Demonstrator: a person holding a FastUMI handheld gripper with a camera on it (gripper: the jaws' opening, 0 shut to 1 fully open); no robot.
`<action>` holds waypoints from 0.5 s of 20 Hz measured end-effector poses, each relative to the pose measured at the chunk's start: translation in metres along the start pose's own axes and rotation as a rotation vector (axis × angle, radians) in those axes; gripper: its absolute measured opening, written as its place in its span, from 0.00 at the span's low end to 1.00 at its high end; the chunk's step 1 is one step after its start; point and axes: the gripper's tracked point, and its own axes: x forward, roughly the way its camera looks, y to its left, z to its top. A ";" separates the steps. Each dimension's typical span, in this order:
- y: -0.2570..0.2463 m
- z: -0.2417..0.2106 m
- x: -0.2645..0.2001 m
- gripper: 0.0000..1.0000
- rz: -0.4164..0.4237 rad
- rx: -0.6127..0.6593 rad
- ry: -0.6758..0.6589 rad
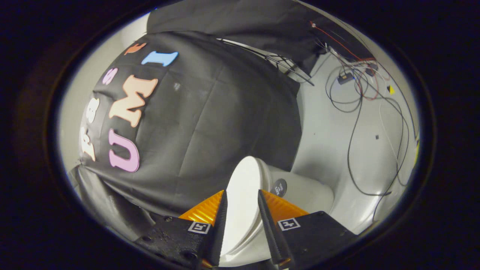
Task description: Open the toilet lid.
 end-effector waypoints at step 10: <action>-0.038 -0.034 0.032 0.51 0.002 0.155 0.019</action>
